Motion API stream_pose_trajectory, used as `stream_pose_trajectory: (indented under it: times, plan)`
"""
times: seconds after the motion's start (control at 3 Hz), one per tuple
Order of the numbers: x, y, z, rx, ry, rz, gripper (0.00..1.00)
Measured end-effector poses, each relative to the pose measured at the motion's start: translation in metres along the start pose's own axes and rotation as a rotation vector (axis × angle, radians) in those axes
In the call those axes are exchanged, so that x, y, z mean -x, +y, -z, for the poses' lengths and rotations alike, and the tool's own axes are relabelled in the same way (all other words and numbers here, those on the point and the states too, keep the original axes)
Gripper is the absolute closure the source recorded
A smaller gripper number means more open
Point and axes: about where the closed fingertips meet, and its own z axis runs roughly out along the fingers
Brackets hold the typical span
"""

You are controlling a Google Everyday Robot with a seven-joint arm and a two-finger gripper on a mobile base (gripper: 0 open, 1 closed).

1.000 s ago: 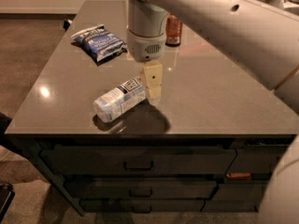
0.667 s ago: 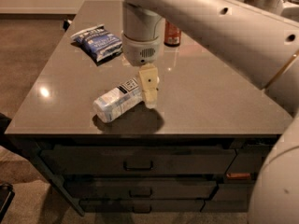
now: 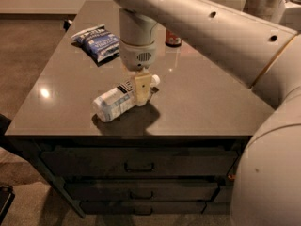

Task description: Move blue plastic bottle near coke can

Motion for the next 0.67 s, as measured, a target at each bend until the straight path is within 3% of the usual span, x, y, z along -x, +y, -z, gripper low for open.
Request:
stream_pose_trajectory:
  times: [0.33,0.67]
  plan:
    - [-0.003,-0.008,0.005,-0.003,-0.029,-0.026,0.65]
    - [-0.02,-0.03,0.02,-0.02,-0.078,-0.12,0.88]
